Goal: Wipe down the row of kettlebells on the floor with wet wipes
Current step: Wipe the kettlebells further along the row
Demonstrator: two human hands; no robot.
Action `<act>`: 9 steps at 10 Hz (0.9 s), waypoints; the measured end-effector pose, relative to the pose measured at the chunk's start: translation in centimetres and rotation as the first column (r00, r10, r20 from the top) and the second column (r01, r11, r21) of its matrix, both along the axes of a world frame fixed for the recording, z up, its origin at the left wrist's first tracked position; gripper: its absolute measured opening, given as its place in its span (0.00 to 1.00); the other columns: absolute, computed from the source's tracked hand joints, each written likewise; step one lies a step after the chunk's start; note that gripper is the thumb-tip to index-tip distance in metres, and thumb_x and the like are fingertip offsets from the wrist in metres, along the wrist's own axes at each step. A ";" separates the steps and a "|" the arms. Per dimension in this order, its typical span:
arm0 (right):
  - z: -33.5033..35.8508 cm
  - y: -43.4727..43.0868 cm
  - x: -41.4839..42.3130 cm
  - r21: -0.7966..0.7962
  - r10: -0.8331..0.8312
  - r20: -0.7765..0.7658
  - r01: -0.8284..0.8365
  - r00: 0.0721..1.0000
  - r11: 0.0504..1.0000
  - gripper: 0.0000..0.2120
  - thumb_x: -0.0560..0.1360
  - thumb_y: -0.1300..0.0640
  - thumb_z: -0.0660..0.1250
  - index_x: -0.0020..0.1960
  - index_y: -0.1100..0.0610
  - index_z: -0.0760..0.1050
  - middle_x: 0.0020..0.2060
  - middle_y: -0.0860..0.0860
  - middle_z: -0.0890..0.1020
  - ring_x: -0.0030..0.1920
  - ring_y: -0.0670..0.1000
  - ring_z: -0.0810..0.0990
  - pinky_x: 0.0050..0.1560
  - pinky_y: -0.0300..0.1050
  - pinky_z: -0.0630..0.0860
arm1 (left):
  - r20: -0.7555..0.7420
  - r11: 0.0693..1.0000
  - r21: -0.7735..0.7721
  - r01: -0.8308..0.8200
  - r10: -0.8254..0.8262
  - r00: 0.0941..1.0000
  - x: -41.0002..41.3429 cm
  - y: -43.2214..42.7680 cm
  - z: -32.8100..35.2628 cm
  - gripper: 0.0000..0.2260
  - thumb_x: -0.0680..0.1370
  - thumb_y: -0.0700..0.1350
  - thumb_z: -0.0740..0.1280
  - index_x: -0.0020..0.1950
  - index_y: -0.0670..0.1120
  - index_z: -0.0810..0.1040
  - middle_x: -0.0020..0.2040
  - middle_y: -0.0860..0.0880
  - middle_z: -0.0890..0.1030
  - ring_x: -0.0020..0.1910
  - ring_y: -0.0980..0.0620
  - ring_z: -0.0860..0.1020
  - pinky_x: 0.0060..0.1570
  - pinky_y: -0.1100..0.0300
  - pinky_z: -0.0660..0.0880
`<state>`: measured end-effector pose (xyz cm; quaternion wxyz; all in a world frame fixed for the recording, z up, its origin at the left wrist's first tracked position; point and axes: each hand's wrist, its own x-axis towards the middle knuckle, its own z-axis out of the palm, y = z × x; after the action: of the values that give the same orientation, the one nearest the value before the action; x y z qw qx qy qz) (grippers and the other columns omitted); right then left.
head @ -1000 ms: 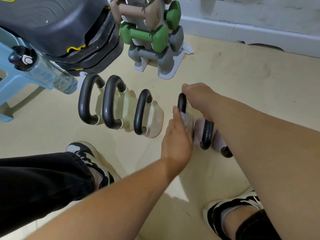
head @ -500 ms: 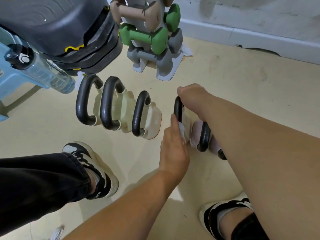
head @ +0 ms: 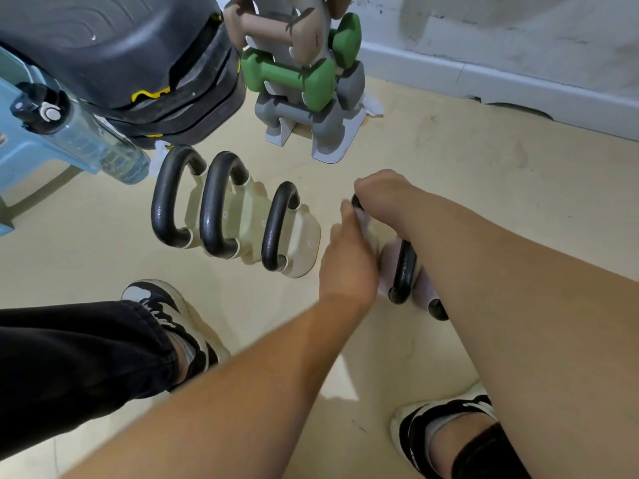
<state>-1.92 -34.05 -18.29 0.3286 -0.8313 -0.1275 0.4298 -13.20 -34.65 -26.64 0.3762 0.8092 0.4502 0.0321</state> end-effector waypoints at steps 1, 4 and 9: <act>-0.4 0.4 -0.6 -0.067 0.076 0.067 -0.071 0.995 0.995 0.17 0.75 0.74 0.55 0.32 0.59 0.56 0.32 0.53 0.61 0.34 0.52 0.61 0.29 0.38 0.55 | 0.127 0.996 -0.005 0.091 -0.089 0.988 -5.8 -3.4 -1.0 0.32 0.82 0.45 0.52 0.81 0.60 0.41 0.67 0.52 0.68 0.58 0.53 0.72 0.56 0.54 0.73; -0.4 -0.1 -0.3 -0.036 0.103 0.014 -0.103 0.995 0.994 0.14 0.76 0.67 0.60 0.34 0.58 0.60 0.34 0.52 0.65 0.43 0.54 0.67 0.33 0.42 0.63 | -0.047 1.000 0.023 0.021 -0.020 0.999 0.7 1.7 -1.1 0.23 0.81 0.47 0.59 0.75 0.44 0.61 0.53 0.48 0.79 0.54 0.42 0.81 0.48 0.52 0.75; -0.9 0.3 0.0 -0.029 0.020 0.017 -0.020 1.000 0.999 0.14 0.78 0.63 0.55 0.34 0.54 0.60 0.34 0.50 0.64 0.39 0.52 0.66 0.31 0.38 0.63 | 0.059 0.995 0.042 0.090 -0.092 0.994 -4.6 -2.4 -0.2 0.33 0.83 0.44 0.58 0.83 0.53 0.44 0.70 0.56 0.69 0.66 0.54 0.73 0.58 0.56 0.73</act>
<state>-1.89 -33.76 -19.20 0.3110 -0.8384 -0.1324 0.4276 -17.79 -37.09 -26.83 0.3748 0.8348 0.4004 0.0484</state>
